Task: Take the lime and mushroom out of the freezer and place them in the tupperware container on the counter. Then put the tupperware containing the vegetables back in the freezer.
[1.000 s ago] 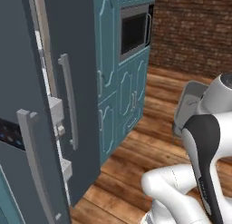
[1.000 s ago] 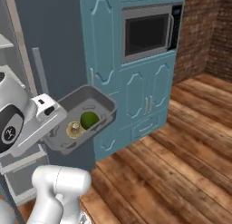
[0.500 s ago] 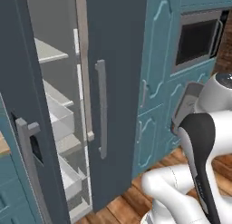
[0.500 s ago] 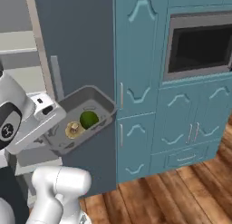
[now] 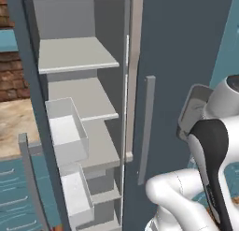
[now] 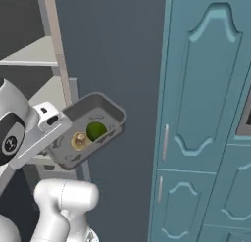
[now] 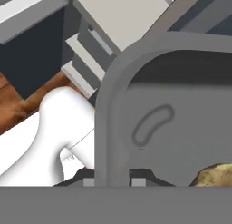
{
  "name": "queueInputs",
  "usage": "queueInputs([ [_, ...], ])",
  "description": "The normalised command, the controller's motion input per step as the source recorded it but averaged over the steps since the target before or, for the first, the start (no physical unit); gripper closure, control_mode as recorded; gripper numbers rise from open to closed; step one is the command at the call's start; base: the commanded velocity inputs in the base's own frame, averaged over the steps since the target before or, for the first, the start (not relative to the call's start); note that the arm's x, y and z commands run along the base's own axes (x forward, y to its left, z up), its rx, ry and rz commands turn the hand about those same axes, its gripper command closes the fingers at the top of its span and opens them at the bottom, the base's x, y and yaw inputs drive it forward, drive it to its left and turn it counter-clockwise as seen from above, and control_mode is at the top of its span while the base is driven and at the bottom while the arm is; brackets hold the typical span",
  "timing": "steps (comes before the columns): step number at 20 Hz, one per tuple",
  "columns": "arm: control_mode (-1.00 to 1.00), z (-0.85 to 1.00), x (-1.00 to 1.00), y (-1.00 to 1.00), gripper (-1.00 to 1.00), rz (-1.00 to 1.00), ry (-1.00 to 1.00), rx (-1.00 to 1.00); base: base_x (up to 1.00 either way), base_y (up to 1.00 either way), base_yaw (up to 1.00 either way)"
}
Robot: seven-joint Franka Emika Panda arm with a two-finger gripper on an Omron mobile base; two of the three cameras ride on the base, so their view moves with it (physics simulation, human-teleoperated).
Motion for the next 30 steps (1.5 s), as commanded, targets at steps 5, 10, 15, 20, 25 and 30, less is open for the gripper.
queueInputs([
  [5, 1.00, 0.00, 0.00, 0.00, 1.00, 0.00, 0.00, 0.00, 0.22, 0.33, 0.13],
  [10, 1.00, 0.00, 0.00, 0.00, 1.00, 0.00, 0.00, 0.00, -0.44, 0.59, 0.00],
  [15, 1.00, 0.00, 0.00, 0.00, 1.00, 0.00, 0.00, 0.00, -0.09, 0.18, -0.02],
  [20, 1.00, 0.00, 0.00, 0.00, 1.00, 0.00, 0.00, 0.00, 0.13, 0.00, -0.02],
  [25, 1.00, 0.00, 0.00, 0.00, 1.00, 0.00, 0.00, 0.00, 0.00, 0.00, 0.00],
  [30, -1.00, -0.04, 0.11, 0.05, 1.00, 0.19, 0.04, 0.00, 0.01, 0.00, 0.02],
])
